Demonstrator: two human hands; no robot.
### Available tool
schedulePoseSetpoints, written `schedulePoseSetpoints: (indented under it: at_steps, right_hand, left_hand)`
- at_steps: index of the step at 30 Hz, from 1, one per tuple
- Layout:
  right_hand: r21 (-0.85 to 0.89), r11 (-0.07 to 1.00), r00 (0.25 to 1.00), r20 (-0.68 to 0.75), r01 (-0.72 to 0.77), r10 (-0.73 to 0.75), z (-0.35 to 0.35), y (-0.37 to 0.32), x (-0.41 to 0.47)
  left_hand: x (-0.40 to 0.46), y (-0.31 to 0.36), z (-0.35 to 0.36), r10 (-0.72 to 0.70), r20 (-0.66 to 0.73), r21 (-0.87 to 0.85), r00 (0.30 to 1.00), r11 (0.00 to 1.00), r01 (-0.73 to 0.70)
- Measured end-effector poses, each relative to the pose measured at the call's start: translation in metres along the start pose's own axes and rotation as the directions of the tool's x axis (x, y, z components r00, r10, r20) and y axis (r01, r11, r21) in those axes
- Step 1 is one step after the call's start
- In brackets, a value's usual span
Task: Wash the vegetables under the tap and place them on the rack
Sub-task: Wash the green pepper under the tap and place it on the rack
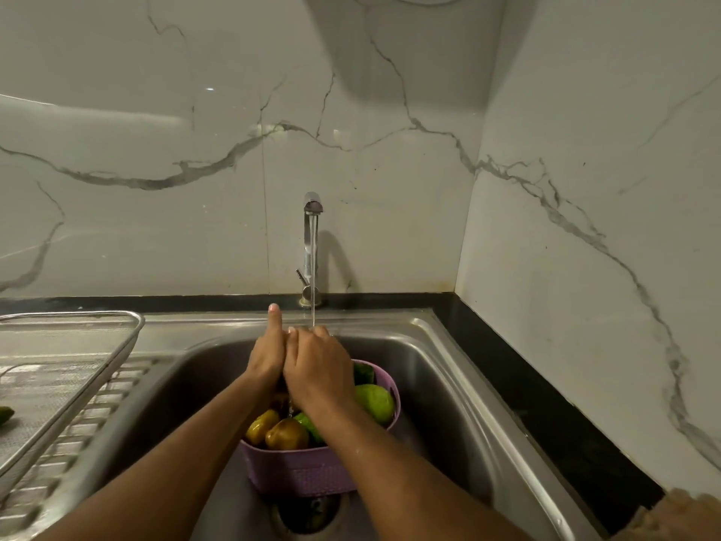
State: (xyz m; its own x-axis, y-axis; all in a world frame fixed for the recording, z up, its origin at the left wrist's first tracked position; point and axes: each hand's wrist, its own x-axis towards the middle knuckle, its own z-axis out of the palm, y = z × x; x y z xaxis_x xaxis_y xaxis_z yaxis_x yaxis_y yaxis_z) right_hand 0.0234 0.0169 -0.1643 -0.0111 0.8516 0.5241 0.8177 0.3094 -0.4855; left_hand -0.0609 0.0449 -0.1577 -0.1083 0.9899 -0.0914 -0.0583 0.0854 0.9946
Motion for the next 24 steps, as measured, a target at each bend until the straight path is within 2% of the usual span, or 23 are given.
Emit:
schedulePoseSetpoints:
  at_steps: [2,4,5,7,9,10,11,12,15,17,19,21,24]
  right_hand:
    - [0.199,0.973,0.993,0.048,-0.117,0.11,0.001,0.003,0.004]
    - [0.376,0.894,0.968,0.048,-0.244,0.245,-0.001,0.005,0.013]
    - [0.479,0.823,0.946,0.051,-0.305,0.32,-0.001,0.005,0.019]
    - [0.664,0.616,0.88,0.142,-0.424,0.453,0.0,0.001,0.027]
    - [0.739,0.432,0.813,0.264,-0.517,0.519,0.005,-0.002,0.03]
    - [0.743,0.395,0.794,0.294,-0.54,0.532,0.006,-0.004,0.029]
    - [0.739,0.387,0.79,0.312,-0.551,0.528,0.006,-0.005,0.026]
    - [0.725,0.427,0.808,0.307,-0.541,0.503,0.007,-0.006,0.022]
    - [0.622,0.658,0.902,0.226,-0.425,0.368,0.008,-0.008,0.013]
    - [0.588,0.698,0.91,0.198,-0.408,0.365,0.013,-0.008,0.011]
    - [0.66,0.58,0.866,0.243,-0.478,0.437,0.012,-0.008,0.012]
    - [0.729,0.368,0.783,0.366,-0.577,0.504,0.006,-0.003,0.017]
    - [0.693,0.127,0.645,0.566,-0.71,0.514,-0.005,0.002,0.019]
  left_hand:
    - [-0.001,-0.002,-0.001,0.08,-0.006,0.073,0.997,0.994,-0.08]
    - [-0.004,-0.003,0.0,0.154,-0.055,0.101,0.986,0.984,-0.148]
    - [-0.008,-0.003,0.001,0.182,-0.079,0.069,0.98,0.982,-0.177]
    - [-0.014,-0.006,0.006,0.261,-0.08,0.017,0.962,0.965,-0.261]
    - [-0.018,-0.01,0.011,0.33,-0.031,0.024,0.944,0.944,-0.329]
    - [-0.019,-0.01,0.013,0.338,-0.022,0.027,0.941,0.941,-0.337]
    - [-0.017,-0.011,0.014,0.323,-0.037,0.029,0.946,0.946,-0.322]
    - [-0.012,-0.011,0.013,0.29,-0.058,0.024,0.955,0.957,-0.289]
    - [-0.004,-0.006,0.005,0.178,-0.105,-0.006,0.978,0.984,-0.18]
    - [-0.003,-0.006,0.001,0.211,-0.098,0.025,0.973,0.978,-0.209]
    - [-0.003,-0.009,-0.001,0.296,-0.061,0.096,0.953,0.952,-0.289]
    - [-0.01,-0.009,0.0,0.363,-0.04,0.149,0.931,0.923,-0.354]
    - [-0.018,-0.012,0.004,0.438,-0.057,0.26,0.897,0.874,-0.41]
